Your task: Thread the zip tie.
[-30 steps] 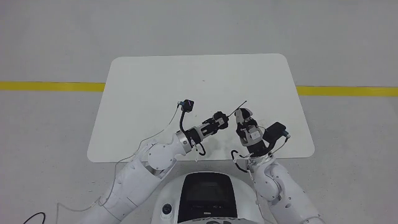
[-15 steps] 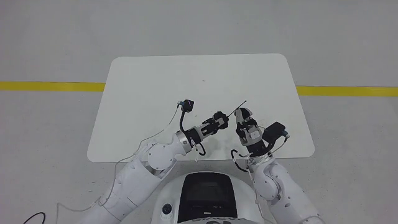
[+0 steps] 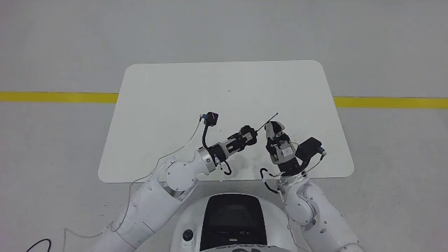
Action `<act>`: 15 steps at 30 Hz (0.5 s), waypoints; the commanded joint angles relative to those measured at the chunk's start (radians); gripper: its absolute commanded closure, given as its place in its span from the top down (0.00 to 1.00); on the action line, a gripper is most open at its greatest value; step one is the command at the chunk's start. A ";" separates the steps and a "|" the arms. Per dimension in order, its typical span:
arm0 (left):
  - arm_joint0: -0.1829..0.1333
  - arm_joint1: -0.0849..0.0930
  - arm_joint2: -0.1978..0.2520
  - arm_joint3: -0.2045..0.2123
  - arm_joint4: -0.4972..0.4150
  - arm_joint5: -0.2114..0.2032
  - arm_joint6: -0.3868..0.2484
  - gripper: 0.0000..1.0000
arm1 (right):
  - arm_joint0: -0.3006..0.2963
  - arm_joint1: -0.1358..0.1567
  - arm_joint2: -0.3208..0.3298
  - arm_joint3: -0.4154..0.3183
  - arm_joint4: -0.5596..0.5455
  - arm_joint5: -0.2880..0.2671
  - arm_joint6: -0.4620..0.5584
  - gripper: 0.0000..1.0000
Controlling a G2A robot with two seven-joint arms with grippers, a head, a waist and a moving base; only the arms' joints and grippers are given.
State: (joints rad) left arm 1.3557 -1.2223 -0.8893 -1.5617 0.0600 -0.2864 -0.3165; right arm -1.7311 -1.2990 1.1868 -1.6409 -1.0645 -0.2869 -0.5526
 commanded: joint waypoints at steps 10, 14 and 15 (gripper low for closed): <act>0.000 0.000 0.000 0.000 0.000 0.000 0.000 0.00 | -0.002 -0.001 0.001 -0.002 -0.002 0.004 -0.001 0.00; 0.000 0.000 0.000 0.000 0.000 0.000 0.000 0.00 | -0.002 -0.001 0.001 -0.001 -0.001 0.003 -0.004 0.00; 0.000 0.000 0.000 0.000 0.000 0.000 0.000 0.00 | -0.001 -0.001 0.001 0.000 -0.001 0.003 -0.004 0.00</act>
State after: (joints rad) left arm 1.3557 -1.2223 -0.8893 -1.5617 0.0600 -0.2864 -0.3165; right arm -1.7325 -1.3000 1.1875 -1.6414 -1.0659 -0.2839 -0.5563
